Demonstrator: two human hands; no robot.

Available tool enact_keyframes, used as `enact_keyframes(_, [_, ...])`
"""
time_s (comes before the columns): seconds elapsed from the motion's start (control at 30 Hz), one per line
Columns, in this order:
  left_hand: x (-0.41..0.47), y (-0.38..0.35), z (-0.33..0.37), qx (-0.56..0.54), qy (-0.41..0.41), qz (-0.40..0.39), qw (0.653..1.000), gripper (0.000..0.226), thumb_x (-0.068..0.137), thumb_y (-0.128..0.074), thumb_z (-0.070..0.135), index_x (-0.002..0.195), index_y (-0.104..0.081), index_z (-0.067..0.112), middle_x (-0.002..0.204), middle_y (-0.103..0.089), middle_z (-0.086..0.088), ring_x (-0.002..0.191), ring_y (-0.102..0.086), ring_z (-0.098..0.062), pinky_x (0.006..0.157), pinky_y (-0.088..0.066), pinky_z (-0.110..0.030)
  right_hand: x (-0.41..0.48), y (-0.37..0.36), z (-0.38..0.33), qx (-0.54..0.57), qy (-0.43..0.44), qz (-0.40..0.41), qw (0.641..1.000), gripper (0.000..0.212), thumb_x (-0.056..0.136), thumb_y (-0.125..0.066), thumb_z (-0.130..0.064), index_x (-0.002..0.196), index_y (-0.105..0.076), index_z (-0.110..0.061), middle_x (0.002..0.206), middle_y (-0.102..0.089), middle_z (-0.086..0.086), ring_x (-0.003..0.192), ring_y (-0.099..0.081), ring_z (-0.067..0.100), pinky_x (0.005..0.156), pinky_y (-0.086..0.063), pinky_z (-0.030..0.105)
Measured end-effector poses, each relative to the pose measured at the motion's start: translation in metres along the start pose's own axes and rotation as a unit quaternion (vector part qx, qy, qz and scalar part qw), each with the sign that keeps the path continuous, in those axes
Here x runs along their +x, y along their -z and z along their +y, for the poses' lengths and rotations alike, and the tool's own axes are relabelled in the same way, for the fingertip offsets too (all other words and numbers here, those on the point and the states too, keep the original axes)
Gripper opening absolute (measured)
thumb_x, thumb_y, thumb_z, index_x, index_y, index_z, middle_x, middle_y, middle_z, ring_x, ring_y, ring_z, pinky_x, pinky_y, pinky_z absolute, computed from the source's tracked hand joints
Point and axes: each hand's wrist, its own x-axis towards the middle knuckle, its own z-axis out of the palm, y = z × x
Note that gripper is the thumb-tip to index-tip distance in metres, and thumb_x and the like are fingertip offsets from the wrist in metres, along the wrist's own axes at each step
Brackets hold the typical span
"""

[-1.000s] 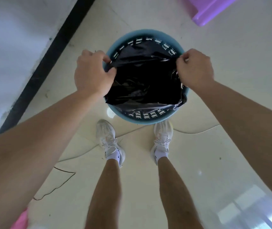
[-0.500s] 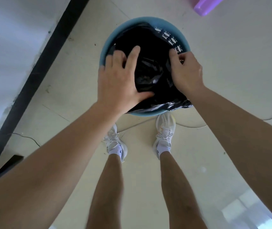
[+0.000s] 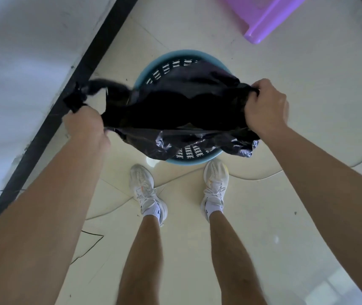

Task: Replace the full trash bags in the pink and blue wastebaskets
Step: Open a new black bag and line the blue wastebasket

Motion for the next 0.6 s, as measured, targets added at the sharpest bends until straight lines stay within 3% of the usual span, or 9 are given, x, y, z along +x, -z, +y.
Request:
enact_keyframes(0.07, [0.002,0.007,0.002,0.061,0.02,0.054,0.996,0.055,0.09,-0.057,0.025,0.142,-0.043,0.015,0.144,-0.049,-0.009,0.125,-0.053,-0.027,0.09,-0.05,-0.036,0.001,0.001,-0.002,0.037,0.003,-0.005,0.999,0.032,0.096,-0.042,-0.029,0.121,-0.061,-0.022,0.116,-0.068,0.016,0.109,-0.059,0.039,0.085,-0.042,0.038])
enact_keyframes(0.13, [-0.016,0.007,-0.001,0.184,-0.13,0.142,0.964,0.086,0.077,-0.069,0.03,0.15,-0.026,0.018,0.152,-0.031,-0.013,0.135,-0.036,-0.03,0.104,-0.039,-0.045,-0.002,-0.001,-0.006,0.045,0.026,-0.007,0.999,0.035,0.095,-0.044,-0.041,0.119,-0.062,-0.023,0.114,-0.068,0.014,0.108,-0.059,0.038,0.083,-0.04,0.037])
enact_keyframes(0.17, [-0.027,0.005,-0.004,0.26,-0.281,0.156,0.911,0.096,0.072,-0.071,0.032,0.152,-0.021,0.017,0.154,-0.025,-0.017,0.139,-0.029,-0.032,0.108,-0.032,-0.048,-0.004,-0.003,-0.008,0.041,0.041,-0.008,0.998,0.038,0.095,-0.045,-0.048,0.119,-0.062,-0.023,0.113,-0.068,0.013,0.108,-0.059,0.037,0.081,-0.039,0.036])
enact_keyframes(0.23, [-0.041,0.001,-0.013,0.39,-0.546,0.119,0.732,0.097,0.07,-0.069,0.039,0.152,-0.025,0.014,0.155,-0.024,-0.024,0.143,-0.024,-0.036,0.108,-0.025,-0.05,-0.008,-0.007,-0.009,0.012,0.077,-0.005,0.997,0.044,0.094,-0.046,-0.056,0.119,-0.062,-0.023,0.113,-0.066,0.014,0.108,-0.059,0.038,0.081,-0.041,0.038])
enact_keyframes(0.3, [-0.045,-0.004,-0.017,0.481,-0.674,0.054,0.559,0.085,0.077,-0.062,0.039,0.151,-0.028,0.015,0.157,-0.023,-0.026,0.146,-0.02,-0.041,0.109,-0.022,-0.057,-0.013,-0.01,-0.008,-0.013,0.119,0.001,0.993,0.041,0.099,-0.043,-0.052,0.117,-0.062,-0.02,0.113,-0.061,0.017,0.105,-0.058,0.041,0.08,-0.04,0.04])
enact_keyframes(0.37, [-0.046,-0.011,-0.015,0.558,-0.695,-0.001,0.453,0.07,0.092,-0.049,0.037,0.153,-0.024,0.015,0.16,-0.019,-0.021,0.149,-0.011,-0.038,0.113,-0.011,-0.066,-0.016,-0.011,-0.006,-0.016,0.166,0.005,0.986,0.037,0.103,-0.042,-0.044,0.114,-0.063,-0.017,0.111,-0.057,0.017,0.101,-0.058,0.042,0.079,-0.039,0.039])
enact_keyframes(0.47, [-0.041,-0.023,-0.008,0.709,-0.602,-0.004,0.367,0.07,0.099,-0.033,0.055,0.153,-0.024,0.012,0.149,-0.041,-0.019,0.147,-0.017,-0.038,0.111,0.002,-0.071,-0.017,-0.008,-0.002,-0.048,0.26,0.013,0.964,0.033,0.103,-0.047,-0.034,0.117,-0.069,-0.013,0.118,-0.058,0.017,0.11,-0.054,0.039,0.096,-0.038,0.043])
enact_keyframes(0.53, [-0.034,-0.025,-0.003,0.79,-0.516,0.042,0.329,0.073,0.093,-0.041,0.056,0.152,-0.027,0.013,0.134,-0.056,-0.017,0.141,-0.029,-0.041,0.111,-0.001,-0.073,-0.016,-0.004,0.002,-0.075,0.285,0.054,0.954,0.032,0.103,-0.049,-0.033,0.116,-0.072,-0.014,0.122,-0.06,0.015,0.116,-0.053,0.037,0.104,-0.031,0.041])
enact_keyframes(0.6, [-0.027,-0.023,0.001,0.81,-0.467,0.059,0.349,0.06,0.088,-0.052,0.036,0.143,-0.041,0.015,0.116,-0.063,-0.014,0.126,-0.045,-0.039,0.111,-0.008,-0.072,-0.014,0.001,0.003,-0.084,0.265,0.093,0.956,0.034,0.103,-0.048,-0.034,0.116,-0.073,-0.016,0.118,-0.063,0.013,0.112,-0.055,0.037,0.101,-0.032,0.041])
